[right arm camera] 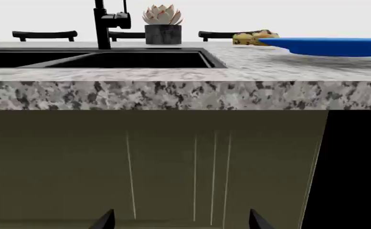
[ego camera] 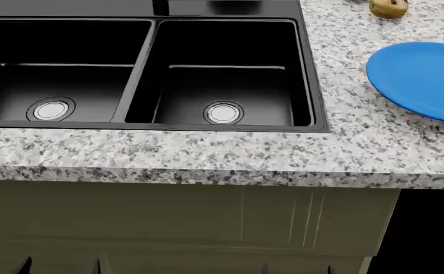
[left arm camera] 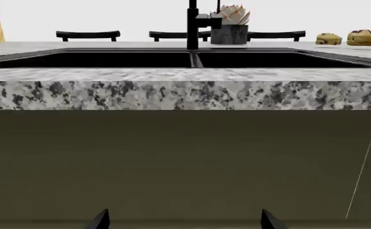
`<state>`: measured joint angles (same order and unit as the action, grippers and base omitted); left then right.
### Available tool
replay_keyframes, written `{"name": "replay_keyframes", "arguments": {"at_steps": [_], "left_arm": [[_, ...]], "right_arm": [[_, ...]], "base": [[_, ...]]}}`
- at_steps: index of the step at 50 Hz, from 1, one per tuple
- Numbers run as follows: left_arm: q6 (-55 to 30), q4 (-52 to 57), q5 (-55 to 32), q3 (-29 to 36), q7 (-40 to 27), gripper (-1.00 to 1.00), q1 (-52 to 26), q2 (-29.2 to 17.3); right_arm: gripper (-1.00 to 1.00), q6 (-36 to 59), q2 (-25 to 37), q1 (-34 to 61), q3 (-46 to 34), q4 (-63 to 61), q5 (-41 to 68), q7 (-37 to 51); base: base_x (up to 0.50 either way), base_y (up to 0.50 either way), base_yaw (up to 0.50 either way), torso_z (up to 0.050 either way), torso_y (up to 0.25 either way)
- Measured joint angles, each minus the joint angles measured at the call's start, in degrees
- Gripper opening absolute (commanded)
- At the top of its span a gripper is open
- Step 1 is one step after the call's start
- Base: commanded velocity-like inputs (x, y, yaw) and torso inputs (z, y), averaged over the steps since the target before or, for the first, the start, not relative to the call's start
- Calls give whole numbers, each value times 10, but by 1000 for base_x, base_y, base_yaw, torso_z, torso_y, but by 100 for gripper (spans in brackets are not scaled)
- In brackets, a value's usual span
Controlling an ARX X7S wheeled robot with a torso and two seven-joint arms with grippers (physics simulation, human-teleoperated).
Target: Place the pastries on the plates.
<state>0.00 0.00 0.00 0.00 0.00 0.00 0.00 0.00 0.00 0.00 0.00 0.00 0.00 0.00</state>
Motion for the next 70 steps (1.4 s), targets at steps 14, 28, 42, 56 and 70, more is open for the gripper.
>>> {"name": "replay_keyframes", "arguments": {"at_steps": [14,28,42,56,70], "left_arm": [[-7,-1,-22,18,-14,100,-1,-15],[-19,-2,-21,37,-31,100,-7,-26],[-46,7,-22,45,-36,100,-2,-35],[-53,12,-32,60,-47,100,1,-48],[-57,17,-40,73,-59,100,1,-59]], "right_arm": [[100,-6,15,4,-21,23,4,25],[100,-15,22,3,-33,39,5,42],[100,-9,29,1,-43,44,13,55],[100,-4,42,-2,-59,39,24,70],[100,-5,52,-2,-72,42,35,81]], "base": [[0,0,0,0,0],[0,0,0,0,0],[0,0,0,18,0],[0,0,0,50,0],[0,0,0,50,0]]}}
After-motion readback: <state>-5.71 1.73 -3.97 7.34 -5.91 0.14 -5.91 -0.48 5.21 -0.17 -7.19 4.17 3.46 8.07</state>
